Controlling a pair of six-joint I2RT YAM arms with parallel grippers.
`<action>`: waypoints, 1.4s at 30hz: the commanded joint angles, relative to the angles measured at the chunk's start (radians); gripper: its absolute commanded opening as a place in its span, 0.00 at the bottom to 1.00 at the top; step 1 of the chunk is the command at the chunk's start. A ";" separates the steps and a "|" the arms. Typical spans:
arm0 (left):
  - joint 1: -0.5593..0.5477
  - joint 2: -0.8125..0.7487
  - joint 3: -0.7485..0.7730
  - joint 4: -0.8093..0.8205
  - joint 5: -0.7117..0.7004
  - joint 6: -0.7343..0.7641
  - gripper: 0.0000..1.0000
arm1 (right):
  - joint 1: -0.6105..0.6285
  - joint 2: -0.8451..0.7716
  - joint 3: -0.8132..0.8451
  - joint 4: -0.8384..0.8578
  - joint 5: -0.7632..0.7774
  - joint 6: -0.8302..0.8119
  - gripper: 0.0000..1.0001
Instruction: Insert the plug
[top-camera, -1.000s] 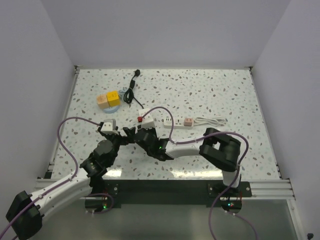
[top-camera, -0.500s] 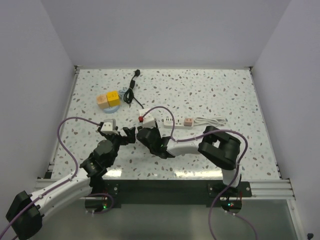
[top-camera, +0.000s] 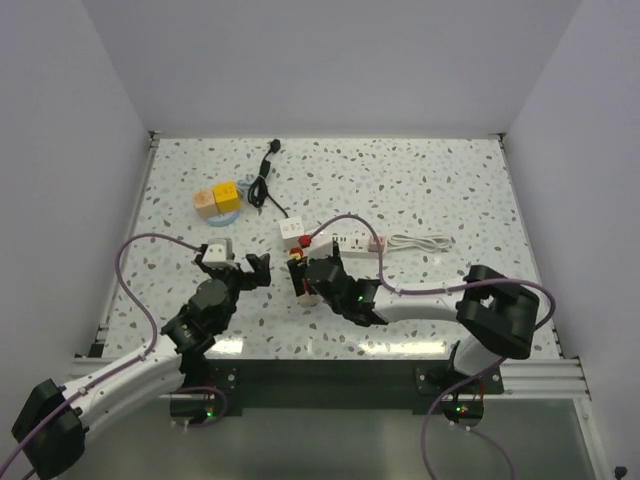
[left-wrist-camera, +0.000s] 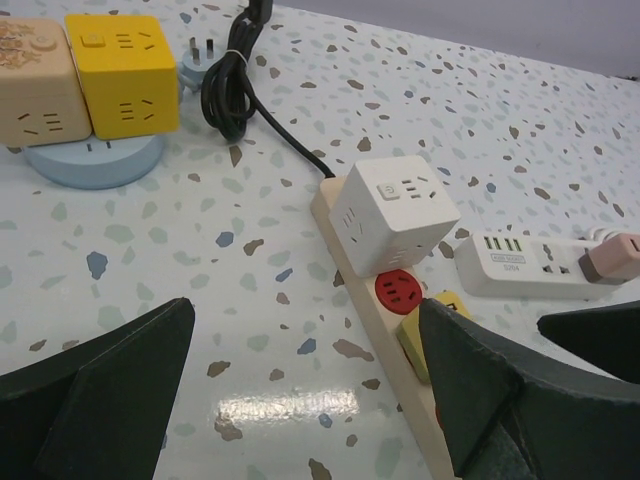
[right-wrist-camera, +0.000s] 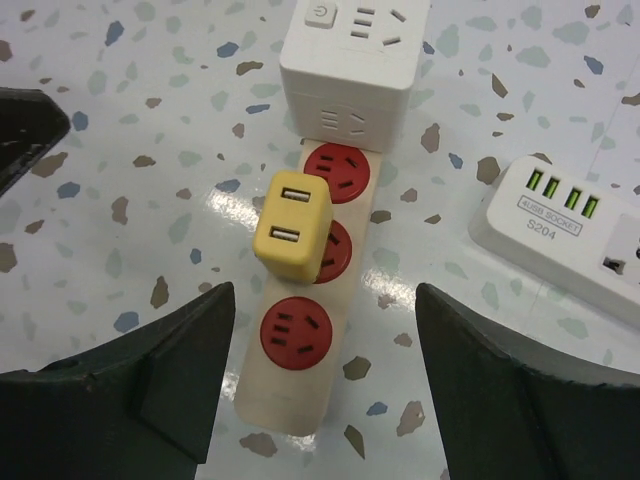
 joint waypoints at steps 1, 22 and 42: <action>0.008 0.013 0.028 0.045 -0.005 0.029 1.00 | -0.005 -0.120 -0.047 0.043 -0.046 -0.026 0.76; -0.353 0.738 0.203 0.726 0.689 0.585 1.00 | -0.356 -0.943 -0.415 -0.155 0.064 -0.023 0.98; -0.344 1.257 0.584 0.665 0.851 0.701 1.00 | -0.383 -1.042 -0.455 -0.176 0.006 -0.079 0.98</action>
